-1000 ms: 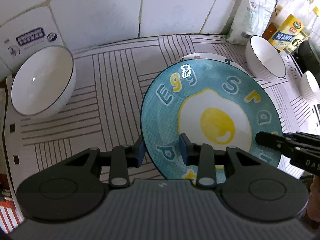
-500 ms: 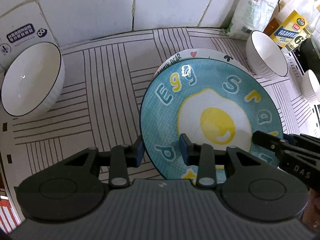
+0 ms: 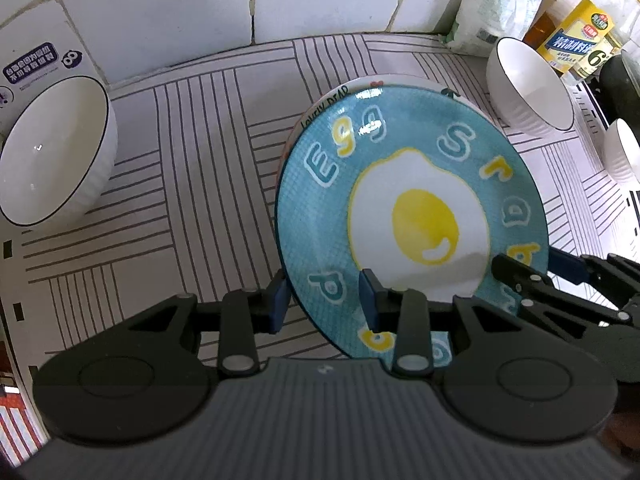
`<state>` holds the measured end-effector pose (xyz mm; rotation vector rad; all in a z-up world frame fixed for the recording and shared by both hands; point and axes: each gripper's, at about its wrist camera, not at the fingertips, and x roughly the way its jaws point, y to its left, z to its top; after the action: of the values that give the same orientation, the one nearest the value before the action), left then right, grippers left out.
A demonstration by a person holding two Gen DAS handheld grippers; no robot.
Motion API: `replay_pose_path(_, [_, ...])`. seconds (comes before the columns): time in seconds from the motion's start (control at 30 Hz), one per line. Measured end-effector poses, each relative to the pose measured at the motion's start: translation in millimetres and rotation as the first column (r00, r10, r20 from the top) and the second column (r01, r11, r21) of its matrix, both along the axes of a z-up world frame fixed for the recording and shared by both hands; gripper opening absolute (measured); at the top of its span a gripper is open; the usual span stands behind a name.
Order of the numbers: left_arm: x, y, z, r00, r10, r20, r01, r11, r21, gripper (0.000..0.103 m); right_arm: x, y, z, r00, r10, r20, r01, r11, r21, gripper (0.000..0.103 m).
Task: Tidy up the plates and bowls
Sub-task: 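Lower the blue egg plate onto the bunny plate and open both grippers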
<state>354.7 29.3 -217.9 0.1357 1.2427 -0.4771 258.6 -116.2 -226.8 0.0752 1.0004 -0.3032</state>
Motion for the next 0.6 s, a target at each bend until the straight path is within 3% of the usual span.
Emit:
replay_pose_path(0.27, [-16.0, 4.3, 14.2, 0.999, -0.036, 0.016, 0.036, 0.999, -0.018, 0.034, -27.4, -7.7, 2.9, 0.992, 0.006, 0.130, -0.013, 0.999, 0.052, 0.041])
replay_pose_path(0.6, [-68.6, 16.1, 71.5, 0.988, -0.130, 0.087, 0.131, 0.991, -0.002, 0.040, -88.4, -6.1, 58.8, 0.944, 0.028, 0.329, -0.062, 0.994, 0.093, 0.042])
